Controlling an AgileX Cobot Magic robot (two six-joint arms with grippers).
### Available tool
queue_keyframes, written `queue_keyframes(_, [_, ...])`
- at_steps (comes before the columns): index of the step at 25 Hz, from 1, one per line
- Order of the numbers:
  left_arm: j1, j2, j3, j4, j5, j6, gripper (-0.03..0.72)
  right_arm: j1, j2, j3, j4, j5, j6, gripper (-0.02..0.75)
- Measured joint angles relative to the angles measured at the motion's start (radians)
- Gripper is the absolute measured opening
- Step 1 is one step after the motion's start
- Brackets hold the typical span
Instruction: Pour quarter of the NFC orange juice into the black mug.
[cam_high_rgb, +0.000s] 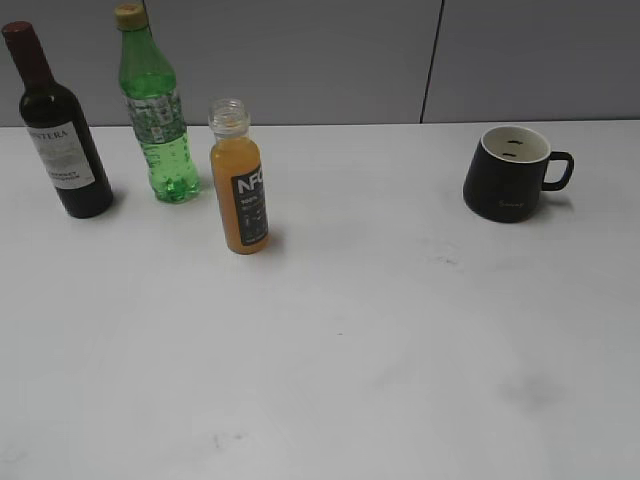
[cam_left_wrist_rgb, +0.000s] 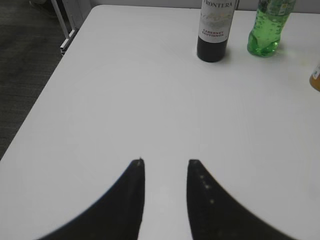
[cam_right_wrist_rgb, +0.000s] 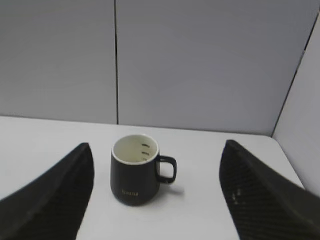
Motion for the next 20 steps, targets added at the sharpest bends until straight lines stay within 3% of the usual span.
queue_keyframes(6, [0.000,0.000,0.000,0.000,0.000,0.000,0.231,0.000,0.321,0.067,-0.007,-0.492,0.000,0.594])
queue_keyframes(20, [0.000,0.000,0.000,-0.001,0.000,0.000,0.231,0.000,0.992,0.072,0.065,-1.184,-0.013,0.594])
